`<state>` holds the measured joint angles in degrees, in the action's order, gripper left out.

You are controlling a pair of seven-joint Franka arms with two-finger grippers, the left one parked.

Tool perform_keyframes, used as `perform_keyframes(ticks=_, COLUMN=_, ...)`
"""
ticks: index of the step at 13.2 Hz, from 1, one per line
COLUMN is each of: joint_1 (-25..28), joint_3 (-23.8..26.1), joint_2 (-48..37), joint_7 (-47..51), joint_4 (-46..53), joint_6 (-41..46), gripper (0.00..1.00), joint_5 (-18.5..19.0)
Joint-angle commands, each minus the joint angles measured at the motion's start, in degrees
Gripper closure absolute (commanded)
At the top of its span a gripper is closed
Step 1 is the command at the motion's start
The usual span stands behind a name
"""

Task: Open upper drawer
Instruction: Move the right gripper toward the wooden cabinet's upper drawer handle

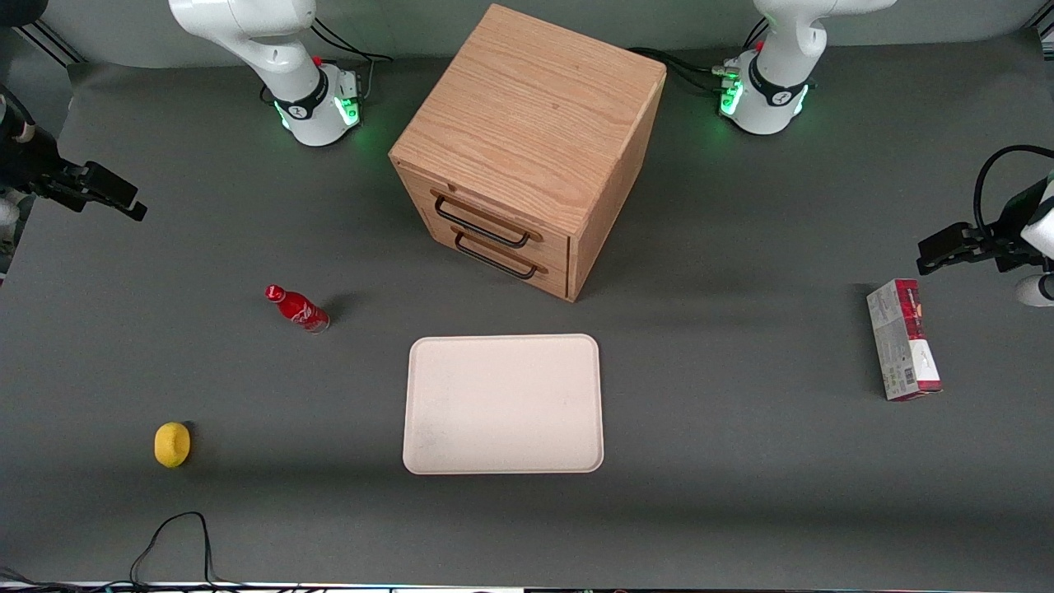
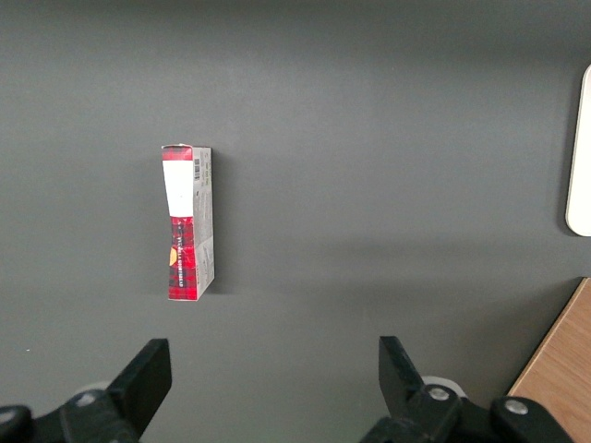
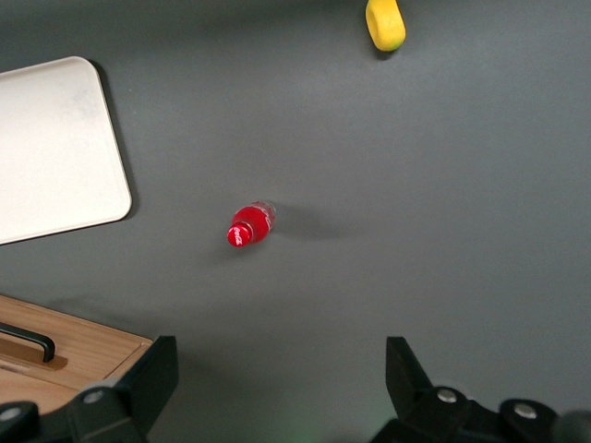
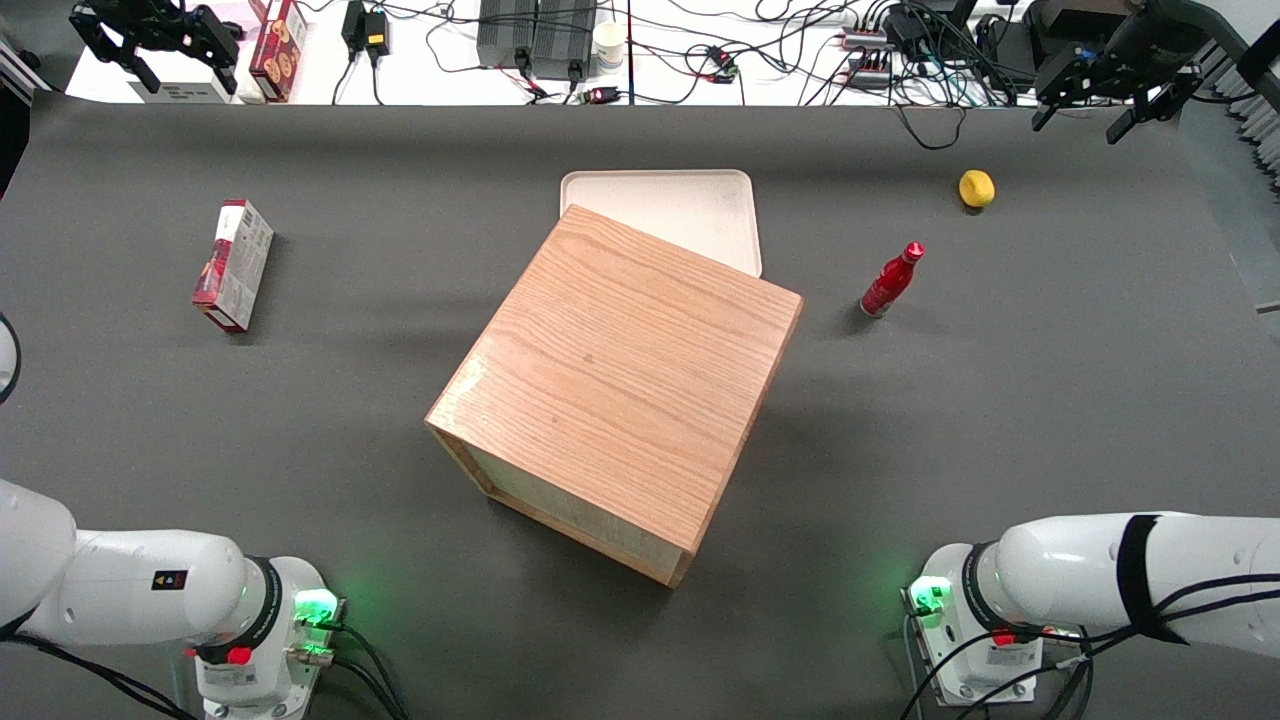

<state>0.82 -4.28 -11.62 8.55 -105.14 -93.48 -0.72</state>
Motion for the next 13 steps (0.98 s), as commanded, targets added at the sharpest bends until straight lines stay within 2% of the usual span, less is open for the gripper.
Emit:
perform_keyframes(ticks=1, joint_1=0.32, joint_3=-0.03, joint_2=-0.25, joint_7=-1.35, joint_4=-0.51, joint_6=-0.39, gripper=0.0, joint_5=-0.78)
perform_keyframes(ticks=2, joint_1=0.32, joint_3=0.15, joint_2=1.23, joint_7=-1.52, joint_4=0.62, joint_6=-0.39, gripper=0.0, joint_5=-0.86)
perform_keyframes(ticks=4, joint_1=0.32, joint_3=4.61, joint_2=7.89, joint_7=-4.22, joint_4=7.62, joint_6=0.05, gripper=0.0, joint_5=-1.04)
perform_keyframes(ticks=8, joint_1=0.41, joint_3=20.5, joint_2=19.24, joint_7=-4.86, joint_4=22.66, joint_6=4.44, gripper=0.0, joint_5=-1.31)
perform_keyframes(ticks=11, joint_1=0.67, joint_3=31.32, joint_2=23.91, joint_7=-9.32, joint_4=26.38, joint_6=4.18, gripper=0.0, joint_5=-0.52)
perform_keyframes(ticks=13, joint_1=0.67, joint_3=37.12, joint_2=25.32, joint_7=-11.01, joint_4=26.65, joint_6=3.83, gripper=0.0, joint_5=1.94)
